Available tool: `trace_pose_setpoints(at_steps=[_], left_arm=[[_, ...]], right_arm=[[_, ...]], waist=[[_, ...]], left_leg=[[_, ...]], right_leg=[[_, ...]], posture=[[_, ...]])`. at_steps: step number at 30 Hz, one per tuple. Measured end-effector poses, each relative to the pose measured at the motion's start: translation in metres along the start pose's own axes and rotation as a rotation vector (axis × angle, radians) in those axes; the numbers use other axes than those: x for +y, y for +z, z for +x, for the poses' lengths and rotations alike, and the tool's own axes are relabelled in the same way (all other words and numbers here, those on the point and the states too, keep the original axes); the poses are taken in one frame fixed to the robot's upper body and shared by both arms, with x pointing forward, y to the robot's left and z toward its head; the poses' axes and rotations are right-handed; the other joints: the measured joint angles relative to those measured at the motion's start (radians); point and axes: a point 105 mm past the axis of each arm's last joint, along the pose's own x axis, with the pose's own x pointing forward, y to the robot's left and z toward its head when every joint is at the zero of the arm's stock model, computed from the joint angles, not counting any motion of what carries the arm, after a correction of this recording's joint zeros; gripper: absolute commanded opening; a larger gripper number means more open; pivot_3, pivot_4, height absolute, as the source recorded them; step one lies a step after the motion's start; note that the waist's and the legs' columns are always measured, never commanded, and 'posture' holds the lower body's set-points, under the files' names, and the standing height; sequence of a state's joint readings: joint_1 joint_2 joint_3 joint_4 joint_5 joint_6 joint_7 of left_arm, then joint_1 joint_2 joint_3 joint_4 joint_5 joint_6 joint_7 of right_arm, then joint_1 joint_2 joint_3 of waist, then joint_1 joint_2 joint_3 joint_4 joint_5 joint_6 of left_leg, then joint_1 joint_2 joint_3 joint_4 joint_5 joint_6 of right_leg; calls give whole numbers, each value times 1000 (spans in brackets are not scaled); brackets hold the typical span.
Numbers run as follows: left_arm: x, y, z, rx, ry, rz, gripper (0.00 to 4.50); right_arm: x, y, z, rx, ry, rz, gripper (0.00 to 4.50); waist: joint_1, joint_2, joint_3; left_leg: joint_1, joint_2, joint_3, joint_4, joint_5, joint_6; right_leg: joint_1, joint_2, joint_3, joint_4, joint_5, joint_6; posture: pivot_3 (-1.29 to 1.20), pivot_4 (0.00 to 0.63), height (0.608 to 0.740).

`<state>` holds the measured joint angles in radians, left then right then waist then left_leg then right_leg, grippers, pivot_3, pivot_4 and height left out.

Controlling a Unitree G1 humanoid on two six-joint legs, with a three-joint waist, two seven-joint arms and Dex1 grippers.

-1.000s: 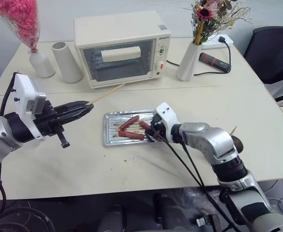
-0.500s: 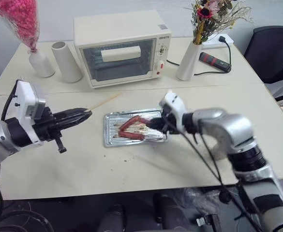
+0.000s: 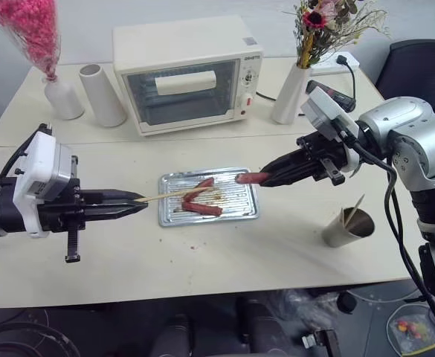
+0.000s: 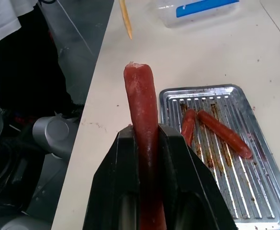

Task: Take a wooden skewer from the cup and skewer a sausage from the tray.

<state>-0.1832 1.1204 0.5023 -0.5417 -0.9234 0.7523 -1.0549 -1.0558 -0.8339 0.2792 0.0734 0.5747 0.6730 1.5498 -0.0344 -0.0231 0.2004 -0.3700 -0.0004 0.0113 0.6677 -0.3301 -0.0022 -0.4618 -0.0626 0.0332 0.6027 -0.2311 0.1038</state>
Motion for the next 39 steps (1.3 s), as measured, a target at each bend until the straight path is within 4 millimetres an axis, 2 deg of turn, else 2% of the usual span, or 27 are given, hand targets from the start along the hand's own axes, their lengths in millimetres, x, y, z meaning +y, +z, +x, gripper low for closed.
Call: trace_pose_setpoints(at_steps=[6,17,39], left_arm=[[-1,4,6,-9,-30,11,0],[0,8,15,-7,-73,34,0],[5,5,8,29,-68,42,0]], right_arm=[[0,0,5,-4,16,-19,279],[19,1,20,-4,99,-48,279],[13,-5,19,-1,77,-30,279]], waist=[[3,0,0],[5,0,0],[5,0,0]], left_leg=[[0,0,0,1,0,-1],[0,-1,0,1,0,-1],[-1,-2,0,3,0,-1]], right_leg=[[0,0,0,2,0,0],[0,0,0,4,0,0],[0,0,0,7,0,0]], posture=[[0,150,740],[0,150,740],[0,150,740]])
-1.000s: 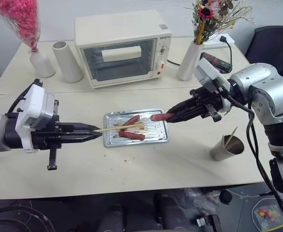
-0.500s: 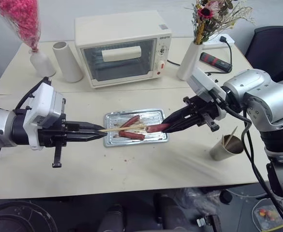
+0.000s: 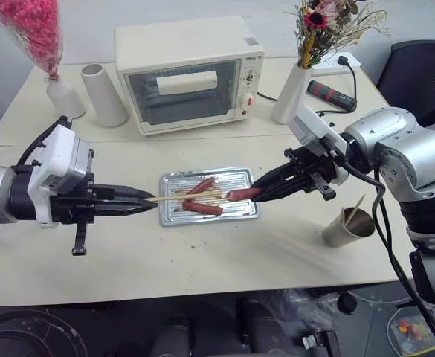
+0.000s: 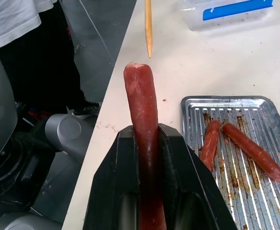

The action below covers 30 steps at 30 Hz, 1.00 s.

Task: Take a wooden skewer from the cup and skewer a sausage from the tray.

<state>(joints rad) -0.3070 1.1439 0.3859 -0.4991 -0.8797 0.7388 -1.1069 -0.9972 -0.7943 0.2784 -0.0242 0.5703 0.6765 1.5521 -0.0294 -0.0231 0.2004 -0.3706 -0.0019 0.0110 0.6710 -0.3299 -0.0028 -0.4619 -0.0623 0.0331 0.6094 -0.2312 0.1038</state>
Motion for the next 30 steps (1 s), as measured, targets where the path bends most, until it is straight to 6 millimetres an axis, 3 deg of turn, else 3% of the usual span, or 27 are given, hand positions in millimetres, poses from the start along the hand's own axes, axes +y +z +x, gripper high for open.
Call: trace_pose_setpoints(at_steps=[22,30], left_arm=[[0,0,2,0,-6,8,0],[1,4,2,-5,-4,29,0]], right_arm=[[-7,-1,8,-16,-2,7,279],[-6,8,11,-27,3,-10,279]], waist=[[0,0,0],[0,0,0]], left_leg=[[-1,0,0,4,0,0],[-1,0,0,4,0,0]], right_leg=[[0,0,0,1,0,0],[0,0,0,2,0,0]], posture=[[0,150,740],[0,150,740]])
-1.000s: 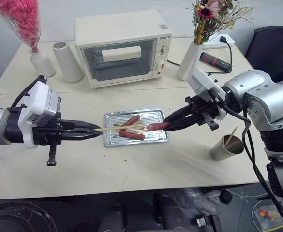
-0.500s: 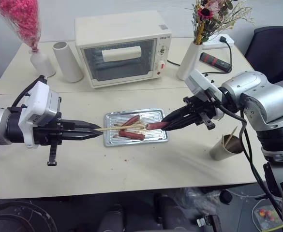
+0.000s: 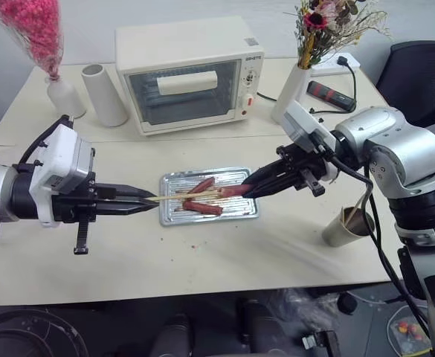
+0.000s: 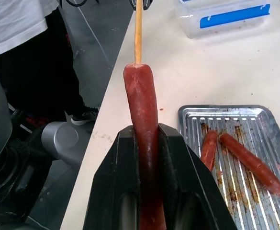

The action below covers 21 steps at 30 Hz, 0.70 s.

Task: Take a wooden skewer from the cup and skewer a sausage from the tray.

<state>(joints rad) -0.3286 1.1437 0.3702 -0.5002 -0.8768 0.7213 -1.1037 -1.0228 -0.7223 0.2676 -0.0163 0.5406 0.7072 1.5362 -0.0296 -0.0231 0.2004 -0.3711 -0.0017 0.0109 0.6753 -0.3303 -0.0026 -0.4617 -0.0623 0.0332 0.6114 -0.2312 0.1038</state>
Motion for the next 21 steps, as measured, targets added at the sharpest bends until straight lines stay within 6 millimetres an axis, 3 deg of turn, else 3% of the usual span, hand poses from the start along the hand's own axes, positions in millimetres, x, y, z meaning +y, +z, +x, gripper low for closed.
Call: trace_pose_setpoints(at_steps=[16,21], left_arm=[[12,-1,17,-34,-8,25,0],[13,-2,22,-51,2,24,0]], right_arm=[[-2,7,8,-5,-43,-22,279],[-1,16,17,-24,-25,-54,1747]], waist=[[0,0,0],[-2,0,0]], left_leg=[[-1,-1,0,4,-1,0],[-1,0,0,4,-1,0]], right_leg=[[0,1,0,2,0,0],[0,1,0,2,0,0]], posture=[[0,150,740],[0,150,740]])
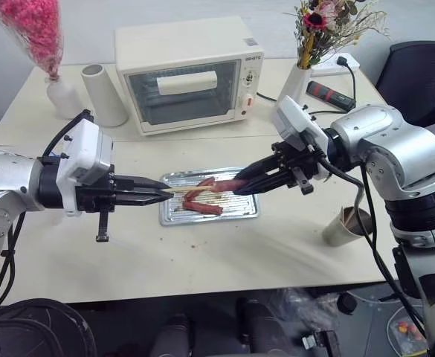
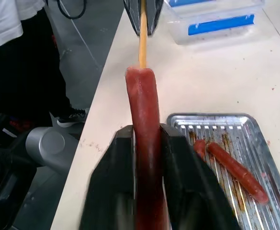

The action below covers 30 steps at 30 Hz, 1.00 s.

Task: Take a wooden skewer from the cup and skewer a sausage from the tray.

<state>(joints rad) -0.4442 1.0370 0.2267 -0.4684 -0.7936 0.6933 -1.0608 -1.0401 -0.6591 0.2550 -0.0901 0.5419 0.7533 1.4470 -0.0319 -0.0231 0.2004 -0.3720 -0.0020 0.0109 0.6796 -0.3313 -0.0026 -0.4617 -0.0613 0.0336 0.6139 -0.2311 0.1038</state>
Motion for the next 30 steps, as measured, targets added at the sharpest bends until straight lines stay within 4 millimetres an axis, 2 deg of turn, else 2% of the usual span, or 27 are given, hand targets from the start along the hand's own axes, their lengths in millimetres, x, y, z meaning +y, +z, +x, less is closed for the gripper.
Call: trace_pose_setpoints(at_steps=[2,8,12,14,17,20,22,26,30], left_arm=[[1,-3,0,2,20,-10,0],[2,-12,-8,5,143,-40,0],[-1,-25,-27,-3,354,-89,0],[-2,-33,-44,2,530,-120,0],[0,-43,-72,44,784,-145,0],[-4,-62,-111,115,1084,-197,0],[-6,-71,-130,158,1209,-224,0],[-8,-85,-171,204,1426,-268,0],[-10,-105,-188,243,1490,-341,0]], right_arm=[[-1,2,1,1,-9,-11,2364],[-15,0,-5,11,-88,-20,2364],[-37,9,-22,2,-212,-35,2364],[-46,13,-32,-20,-277,-27,2364],[-51,16,-35,-51,-317,1,2919],[-52,19,-37,-108,-340,78,3864],[-52,22,-38,-136,-349,104,4480],[-47,29,-30,-156,-322,107,4480],[-43,36,-24,-174,-284,103,4480]], waist=[[2,0,0],[1,0,0],[-4,0,0],[-5,0,0],[1,0,0],[2,0,0],[3,0,0],[3,0,0],[2,0,0]], left_leg=[[0,0,0,0,0,0],[0,2,0,0,0,0],[0,3,0,0,-1,0],[0,4,-1,0,-1,-1],[0,4,-1,0,-1,-1],[0,4,-1,0,-1,-1],[0,4,-1,0,-1,-1],[1,3,-1,0,-1,-1],[1,3,-1,0,-1,-1]], right_leg=[[0,0,-1,0,0,0],[0,-1,0,-1,0,0],[0,-2,0,-1,0,0],[0,-4,0,-1,0,0],[0,-3,0,-3,0,-1],[0,-4,0,-3,0,-1],[0,-4,0,-3,-1,-1],[0,-3,-1,-3,-1,-1],[0,-3,-1,-3,-1,-1]], posture=[[0,150,740],[0,150,740],[0,150,740],[0,150,740],[0,150,740],[0,150,740],[0,150,740],[0,150,740],[0,150,740]])
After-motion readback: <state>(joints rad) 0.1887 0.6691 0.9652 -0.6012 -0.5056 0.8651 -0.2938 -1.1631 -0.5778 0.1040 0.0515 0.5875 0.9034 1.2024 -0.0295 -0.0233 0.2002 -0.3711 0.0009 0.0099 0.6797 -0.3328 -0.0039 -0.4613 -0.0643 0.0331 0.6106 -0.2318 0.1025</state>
